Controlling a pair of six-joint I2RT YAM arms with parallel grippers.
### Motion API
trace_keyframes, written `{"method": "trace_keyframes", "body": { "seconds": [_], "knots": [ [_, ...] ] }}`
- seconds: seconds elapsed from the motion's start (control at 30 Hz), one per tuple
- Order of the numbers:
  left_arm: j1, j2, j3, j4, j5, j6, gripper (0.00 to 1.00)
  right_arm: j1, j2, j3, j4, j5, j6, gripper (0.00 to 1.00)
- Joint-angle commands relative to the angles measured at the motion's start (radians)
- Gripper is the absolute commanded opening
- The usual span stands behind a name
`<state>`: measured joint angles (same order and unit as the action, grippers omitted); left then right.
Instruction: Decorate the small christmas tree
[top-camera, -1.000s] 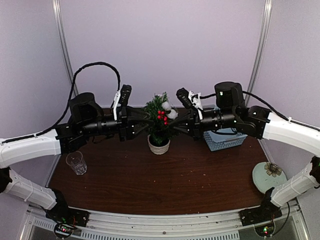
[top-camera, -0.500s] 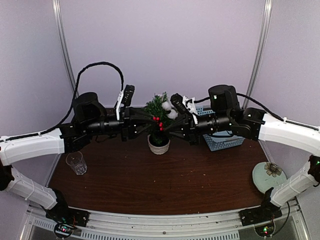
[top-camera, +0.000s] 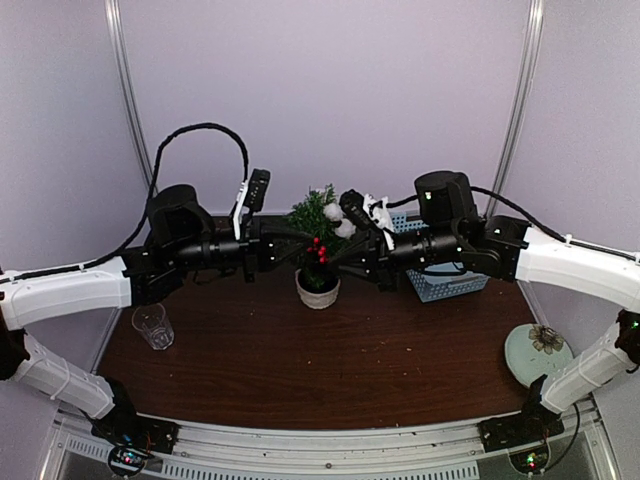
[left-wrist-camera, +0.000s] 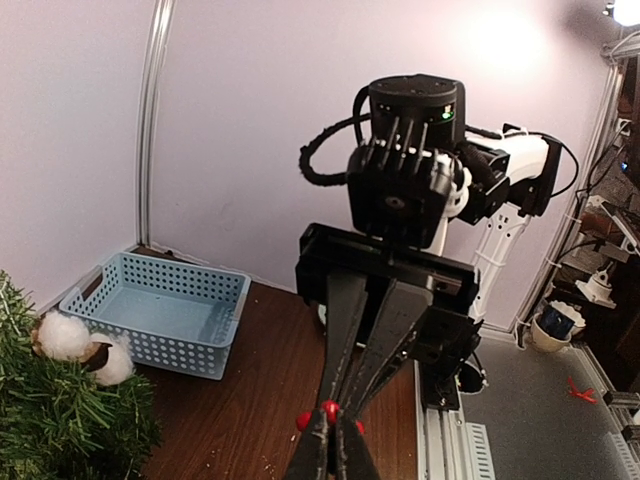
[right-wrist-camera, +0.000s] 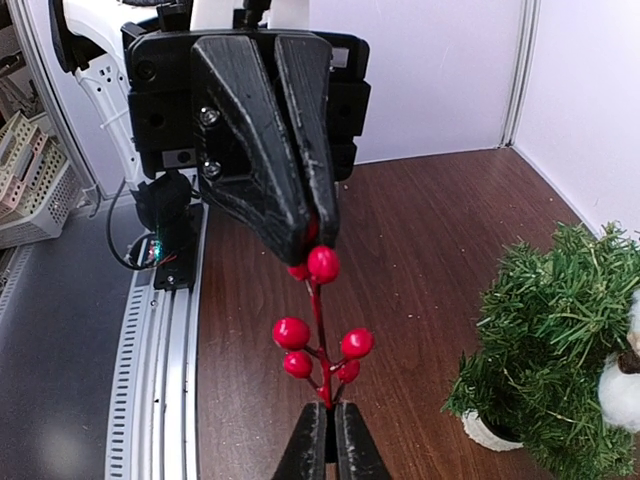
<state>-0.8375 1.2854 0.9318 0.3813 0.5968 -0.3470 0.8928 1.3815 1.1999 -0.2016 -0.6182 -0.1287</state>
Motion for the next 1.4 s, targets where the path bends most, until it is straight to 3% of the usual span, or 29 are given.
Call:
{"method": "trace_keyframes", "body": {
  "seconds": [0.0, 0.07, 0.13, 0.3, 0.47, 0.63, 0.97, 1.37],
  "knots": [
    [0.001, -0.037, -0.012, 0.055, -0.042, -0.003, 0.0, 0.011, 0.006, 0.019, 0.005, 0.062, -0.001, 0.12],
    [0.007, -0.059, -0.021, 0.033, -0.089, 0.018, 0.0, 0.009, 0.008, 0.022, 0.0, 0.077, 0.008, 0.39],
    [0.018, -0.08, -0.026, 0.005, -0.148, 0.041, 0.0, 0.009, 0.008, 0.025, -0.011, 0.094, 0.007, 0.54],
    [0.077, -0.116, -0.02, -0.076, -0.292, 0.083, 0.0, 0.004, -0.029, 0.003, -0.009, 0.159, -0.001, 0.71],
    [0.167, -0.116, 0.028, -0.206, -0.481, 0.107, 0.0, -0.02, -0.08, -0.025, 0.002, 0.224, 0.0, 0.83],
    [0.193, -0.058, 0.123, -0.317, -0.549, 0.184, 0.0, -0.071, -0.127, -0.08, 0.069, 0.248, 0.049, 0.98],
    [0.201, 0.102, 0.264, -0.375, -0.437, 0.214, 0.0, -0.146, -0.149, -0.118, 0.111, 0.226, 0.105, 1.0],
    [0.204, 0.239, 0.3, -0.33, -0.362, 0.218, 0.0, -0.196, -0.086, -0.106, 0.055, 0.279, 0.179, 1.0]
  ]
}}
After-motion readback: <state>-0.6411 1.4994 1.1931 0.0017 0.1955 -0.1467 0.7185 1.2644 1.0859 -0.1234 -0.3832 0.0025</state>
